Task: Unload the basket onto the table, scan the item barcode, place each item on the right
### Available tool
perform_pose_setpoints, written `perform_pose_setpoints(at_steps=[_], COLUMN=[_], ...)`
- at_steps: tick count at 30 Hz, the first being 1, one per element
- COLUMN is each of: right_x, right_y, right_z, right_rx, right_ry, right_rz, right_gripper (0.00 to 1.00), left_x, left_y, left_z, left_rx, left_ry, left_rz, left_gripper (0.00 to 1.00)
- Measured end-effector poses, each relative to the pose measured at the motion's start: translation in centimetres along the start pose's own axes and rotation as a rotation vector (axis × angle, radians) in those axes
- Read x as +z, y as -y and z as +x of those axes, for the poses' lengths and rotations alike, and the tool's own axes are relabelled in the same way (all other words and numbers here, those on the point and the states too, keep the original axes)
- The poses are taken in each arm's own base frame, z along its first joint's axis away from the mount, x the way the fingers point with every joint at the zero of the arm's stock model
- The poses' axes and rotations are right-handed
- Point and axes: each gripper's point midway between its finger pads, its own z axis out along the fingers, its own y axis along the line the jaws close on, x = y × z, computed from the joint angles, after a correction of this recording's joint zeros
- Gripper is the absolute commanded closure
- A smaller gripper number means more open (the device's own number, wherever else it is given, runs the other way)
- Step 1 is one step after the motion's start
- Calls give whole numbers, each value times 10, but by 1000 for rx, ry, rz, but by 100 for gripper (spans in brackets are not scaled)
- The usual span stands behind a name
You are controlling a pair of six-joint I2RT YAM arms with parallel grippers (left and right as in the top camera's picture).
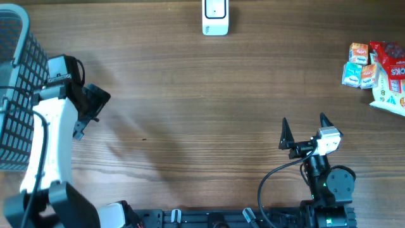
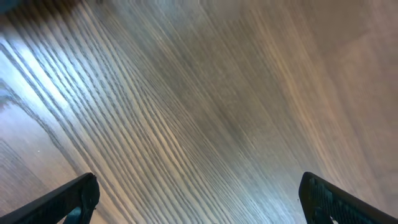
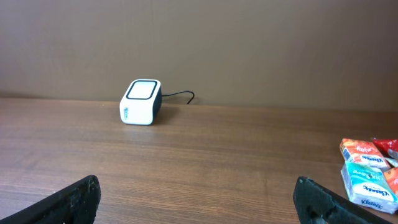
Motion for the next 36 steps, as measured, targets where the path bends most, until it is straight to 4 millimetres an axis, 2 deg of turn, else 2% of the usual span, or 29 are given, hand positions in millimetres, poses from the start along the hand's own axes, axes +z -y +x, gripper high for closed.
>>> perform_pose_setpoints(at_steps=[3, 7, 10, 13, 15, 18, 21, 24, 27, 33, 36], right_x=[0, 0, 0, 0, 0, 0, 0, 0, 0, 0, 0], right_y=[0, 0, 0, 0, 0, 0, 0, 0, 0, 0, 0], right_z=[0, 0, 0, 0, 0, 0, -1, -1, -1, -1, -1], right_rx=[0, 3, 3, 3, 3, 3, 3, 3, 3, 3, 3], right_ry=[0, 0, 0, 0, 1, 2, 2, 2, 2, 2, 2], right_rz=[0, 0, 0, 0, 0, 0, 0, 0, 0, 0, 0], right_gripper=[0, 0, 0, 0, 0, 0, 0, 0, 0, 0, 0], left_x=[-18, -30, -28, -32, -46, -72, -94, -109, -109, -87, -84], left_y=[2, 1, 10, 32, 48, 60, 57, 45, 36, 23, 20], left_z=[-2, 12, 22, 39, 54, 73, 93, 107, 113, 124, 127], left_rx=[15, 99, 189, 339, 450, 577, 656, 693, 704, 711, 702], left_ry=[50, 103, 148, 209, 257, 344, 420, 486, 506, 505, 543], left_rz=[46, 104, 176, 319, 433, 576, 685, 760, 772, 767, 795], left_gripper=[0, 0, 0, 0, 0, 0, 0, 0, 0, 0, 0])
